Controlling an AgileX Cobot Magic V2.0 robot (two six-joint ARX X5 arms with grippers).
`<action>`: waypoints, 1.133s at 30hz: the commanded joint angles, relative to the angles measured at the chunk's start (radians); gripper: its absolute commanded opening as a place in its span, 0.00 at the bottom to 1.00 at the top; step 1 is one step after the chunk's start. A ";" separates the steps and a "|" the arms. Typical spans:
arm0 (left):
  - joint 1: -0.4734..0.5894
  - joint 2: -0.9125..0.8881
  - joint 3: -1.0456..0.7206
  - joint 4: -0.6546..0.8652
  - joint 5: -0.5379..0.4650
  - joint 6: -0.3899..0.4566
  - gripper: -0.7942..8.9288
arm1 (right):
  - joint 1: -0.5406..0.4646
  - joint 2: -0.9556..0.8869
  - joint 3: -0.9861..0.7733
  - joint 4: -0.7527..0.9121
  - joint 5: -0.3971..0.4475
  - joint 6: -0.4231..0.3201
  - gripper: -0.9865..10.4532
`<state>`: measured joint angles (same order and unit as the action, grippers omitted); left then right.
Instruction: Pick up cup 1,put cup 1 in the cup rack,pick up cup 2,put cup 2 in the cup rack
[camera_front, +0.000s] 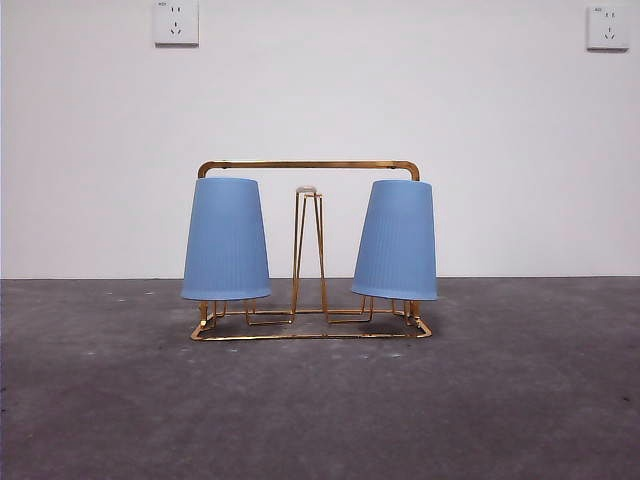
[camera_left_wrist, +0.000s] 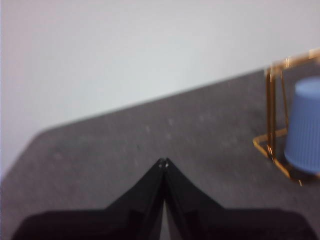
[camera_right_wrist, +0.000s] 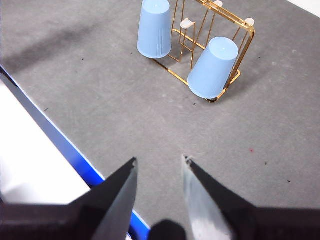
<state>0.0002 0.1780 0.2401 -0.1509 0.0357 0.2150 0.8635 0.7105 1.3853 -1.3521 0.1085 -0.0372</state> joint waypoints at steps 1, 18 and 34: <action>0.004 -0.050 -0.084 0.011 -0.002 -0.042 0.08 | 0.000 0.000 -0.005 -0.014 0.004 0.010 0.22; 0.003 -0.174 -0.233 -0.016 -0.002 -0.123 0.08 | 0.000 0.000 -0.005 -0.014 0.004 0.010 0.22; 0.005 -0.158 -0.233 -0.015 -0.002 -0.123 0.08 | 0.000 0.000 -0.005 -0.014 0.004 0.011 0.22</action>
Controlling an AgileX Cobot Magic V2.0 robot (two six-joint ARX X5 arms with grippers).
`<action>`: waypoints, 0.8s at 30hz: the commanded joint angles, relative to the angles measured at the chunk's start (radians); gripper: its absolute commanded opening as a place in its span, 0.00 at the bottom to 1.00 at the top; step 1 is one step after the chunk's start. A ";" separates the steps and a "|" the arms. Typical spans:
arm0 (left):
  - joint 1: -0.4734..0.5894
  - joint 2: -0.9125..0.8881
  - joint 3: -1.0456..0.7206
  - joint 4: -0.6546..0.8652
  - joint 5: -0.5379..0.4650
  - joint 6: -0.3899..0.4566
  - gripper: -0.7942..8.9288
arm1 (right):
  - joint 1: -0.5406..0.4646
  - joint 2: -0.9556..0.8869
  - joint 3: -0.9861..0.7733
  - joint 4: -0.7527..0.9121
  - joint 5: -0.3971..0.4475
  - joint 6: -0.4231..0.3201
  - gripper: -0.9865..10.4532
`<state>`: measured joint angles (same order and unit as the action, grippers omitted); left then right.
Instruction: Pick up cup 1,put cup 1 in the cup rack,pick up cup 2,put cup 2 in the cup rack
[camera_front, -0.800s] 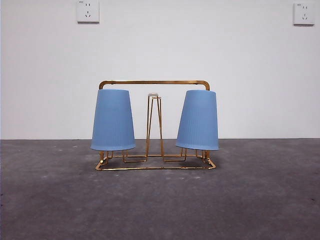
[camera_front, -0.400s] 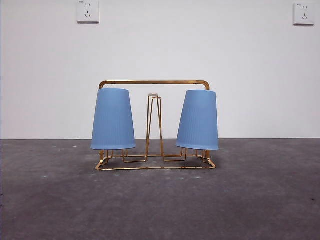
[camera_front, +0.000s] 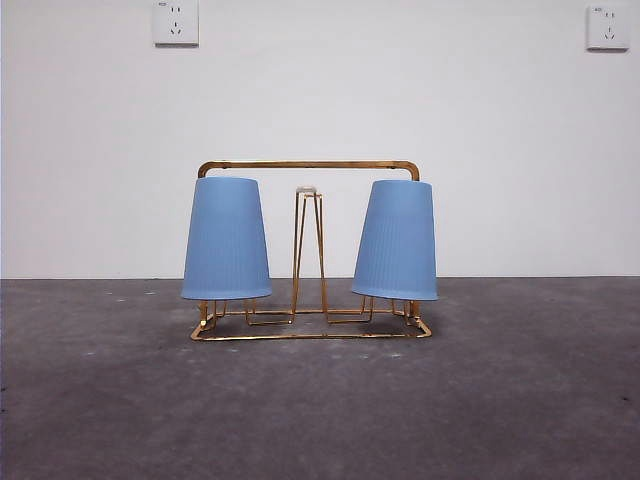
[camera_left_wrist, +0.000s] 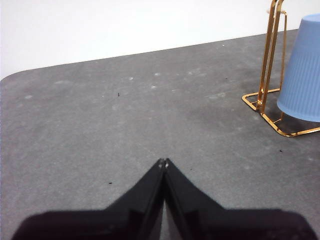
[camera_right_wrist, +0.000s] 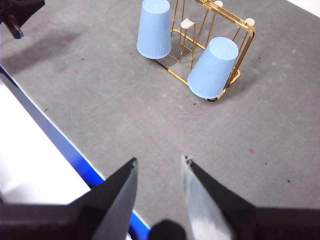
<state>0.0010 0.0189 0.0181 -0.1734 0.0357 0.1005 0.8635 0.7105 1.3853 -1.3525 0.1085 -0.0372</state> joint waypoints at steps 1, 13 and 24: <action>0.004 0.001 -0.011 0.007 -0.002 -0.009 0.08 | 0.000 0.000 -0.005 -0.014 0.004 0.011 0.22; 0.004 0.002 -0.011 0.007 -0.002 -0.009 0.08 | -0.125 -0.041 -0.018 0.060 0.002 -0.108 0.22; 0.004 0.004 -0.011 0.007 -0.002 -0.009 0.08 | -0.779 -0.352 -0.500 0.715 -0.267 -0.135 0.22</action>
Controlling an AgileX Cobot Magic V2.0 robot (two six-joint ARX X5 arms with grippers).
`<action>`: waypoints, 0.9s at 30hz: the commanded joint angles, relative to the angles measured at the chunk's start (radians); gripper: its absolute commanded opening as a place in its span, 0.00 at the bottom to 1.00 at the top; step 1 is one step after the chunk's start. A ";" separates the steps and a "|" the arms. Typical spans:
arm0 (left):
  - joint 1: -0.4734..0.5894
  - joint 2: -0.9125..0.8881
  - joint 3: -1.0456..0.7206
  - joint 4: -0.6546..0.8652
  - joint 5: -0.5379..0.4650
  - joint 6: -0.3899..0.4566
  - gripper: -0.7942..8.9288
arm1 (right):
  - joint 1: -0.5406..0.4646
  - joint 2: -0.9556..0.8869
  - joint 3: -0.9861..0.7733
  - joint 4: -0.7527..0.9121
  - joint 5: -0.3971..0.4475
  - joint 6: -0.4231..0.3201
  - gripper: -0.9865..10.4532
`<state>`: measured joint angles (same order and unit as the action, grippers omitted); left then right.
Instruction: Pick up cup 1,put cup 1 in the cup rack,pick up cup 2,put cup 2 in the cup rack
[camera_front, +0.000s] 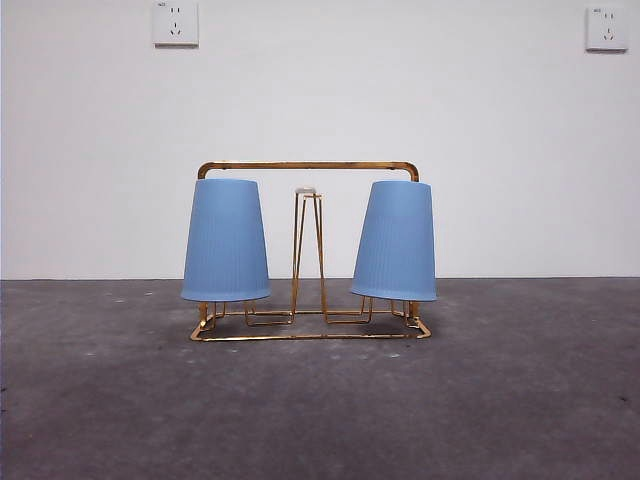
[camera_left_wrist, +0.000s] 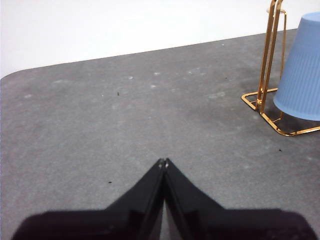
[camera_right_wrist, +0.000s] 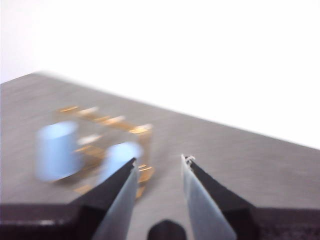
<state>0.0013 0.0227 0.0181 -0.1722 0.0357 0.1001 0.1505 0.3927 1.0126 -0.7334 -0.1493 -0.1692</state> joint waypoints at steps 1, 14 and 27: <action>0.004 0.000 -0.011 0.006 -0.002 -0.008 0.08 | -0.096 -0.059 -0.192 0.149 -0.019 0.010 0.22; 0.004 0.000 -0.011 0.006 -0.002 -0.008 0.08 | -0.185 -0.335 -0.814 0.564 -0.030 0.046 0.22; 0.004 0.006 -0.011 0.006 -0.002 -0.008 0.08 | -0.185 -0.385 -0.998 0.563 -0.015 0.058 0.22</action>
